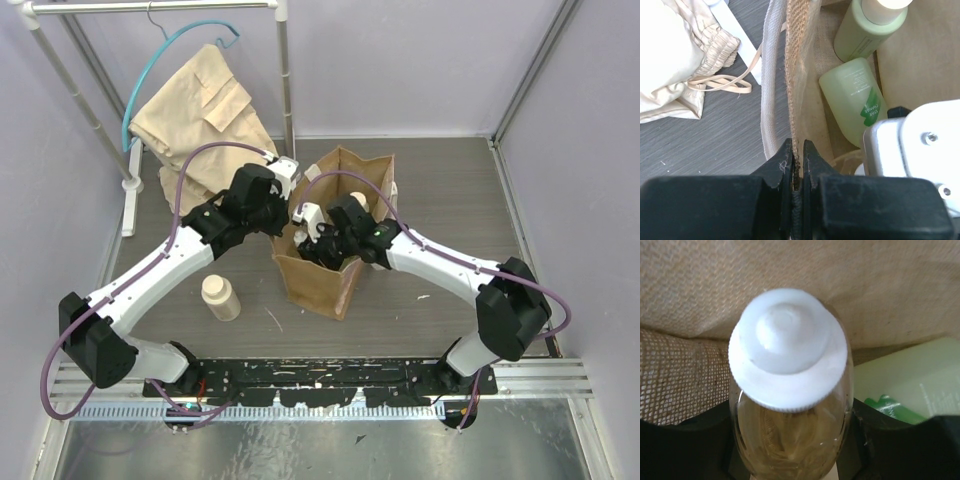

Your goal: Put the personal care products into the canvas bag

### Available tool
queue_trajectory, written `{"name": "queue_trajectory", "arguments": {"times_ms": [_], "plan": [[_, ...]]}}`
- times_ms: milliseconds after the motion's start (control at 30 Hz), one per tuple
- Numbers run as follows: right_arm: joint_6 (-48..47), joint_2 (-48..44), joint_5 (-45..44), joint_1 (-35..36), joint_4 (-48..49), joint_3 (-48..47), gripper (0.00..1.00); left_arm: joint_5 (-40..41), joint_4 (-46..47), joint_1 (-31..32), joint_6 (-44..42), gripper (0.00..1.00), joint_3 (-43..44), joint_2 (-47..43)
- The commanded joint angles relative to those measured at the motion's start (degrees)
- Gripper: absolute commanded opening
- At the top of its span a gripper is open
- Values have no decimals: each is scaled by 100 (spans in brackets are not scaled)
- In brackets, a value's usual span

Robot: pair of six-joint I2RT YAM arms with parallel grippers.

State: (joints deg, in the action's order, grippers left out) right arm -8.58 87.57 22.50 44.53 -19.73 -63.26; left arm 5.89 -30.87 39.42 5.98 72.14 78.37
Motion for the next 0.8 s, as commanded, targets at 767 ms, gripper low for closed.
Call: {"name": "queue_trajectory", "arguments": {"times_ms": [767], "plan": [[281, 96, -1586, 864, 856, 1546, 9, -9, -50, -1, -88, 0, 72, -124]]}}
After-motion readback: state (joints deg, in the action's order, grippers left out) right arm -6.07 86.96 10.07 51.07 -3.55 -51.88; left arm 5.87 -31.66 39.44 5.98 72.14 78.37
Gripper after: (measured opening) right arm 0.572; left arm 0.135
